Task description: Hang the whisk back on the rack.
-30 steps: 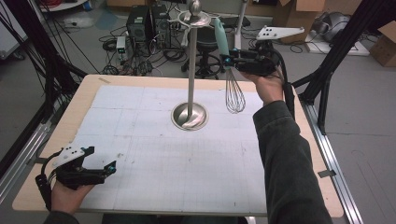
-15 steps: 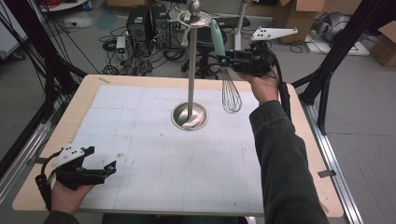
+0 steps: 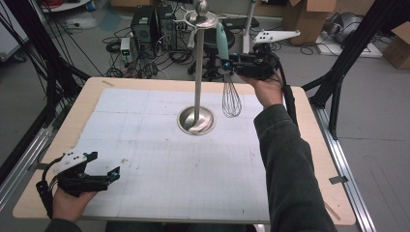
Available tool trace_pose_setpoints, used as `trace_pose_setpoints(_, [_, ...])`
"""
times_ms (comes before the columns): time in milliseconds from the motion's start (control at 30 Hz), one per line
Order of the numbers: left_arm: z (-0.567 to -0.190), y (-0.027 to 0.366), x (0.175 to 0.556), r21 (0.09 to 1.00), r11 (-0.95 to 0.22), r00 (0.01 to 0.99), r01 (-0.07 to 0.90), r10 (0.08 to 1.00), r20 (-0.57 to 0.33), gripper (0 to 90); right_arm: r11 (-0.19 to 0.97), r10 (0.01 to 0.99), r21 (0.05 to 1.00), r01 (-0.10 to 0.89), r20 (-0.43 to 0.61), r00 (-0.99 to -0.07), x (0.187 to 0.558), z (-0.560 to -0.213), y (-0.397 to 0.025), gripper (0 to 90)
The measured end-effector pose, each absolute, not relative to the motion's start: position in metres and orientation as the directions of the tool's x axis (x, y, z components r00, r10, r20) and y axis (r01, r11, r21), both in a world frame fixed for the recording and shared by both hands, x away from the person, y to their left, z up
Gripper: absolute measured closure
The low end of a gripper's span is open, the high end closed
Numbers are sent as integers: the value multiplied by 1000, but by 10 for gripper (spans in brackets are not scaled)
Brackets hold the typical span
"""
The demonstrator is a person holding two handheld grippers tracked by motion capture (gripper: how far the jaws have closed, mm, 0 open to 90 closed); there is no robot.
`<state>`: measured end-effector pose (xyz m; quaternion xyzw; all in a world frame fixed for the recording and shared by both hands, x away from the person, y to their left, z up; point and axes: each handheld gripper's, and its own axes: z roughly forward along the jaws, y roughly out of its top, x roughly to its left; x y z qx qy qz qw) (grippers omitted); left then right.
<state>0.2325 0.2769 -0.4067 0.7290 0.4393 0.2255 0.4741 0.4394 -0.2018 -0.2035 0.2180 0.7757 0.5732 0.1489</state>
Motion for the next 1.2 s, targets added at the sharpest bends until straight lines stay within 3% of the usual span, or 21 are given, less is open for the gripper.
trace_pose_setpoints(467, [-406,277,232,890,-165,512,425,855,-86,17,249,512,953,170,20,-859,441,-205,-198,677])
trace_pose_setpoints(733, [-406,278,232,891,-169,513,422,854,-82,17,234,523,953,190,41,-851,440,-206,-200,598])
trace_pose_setpoints(1200, [-406,277,231,890,-167,513,424,854,-84,17,204,480,962,184,66,-875,424,-206,-214,540])
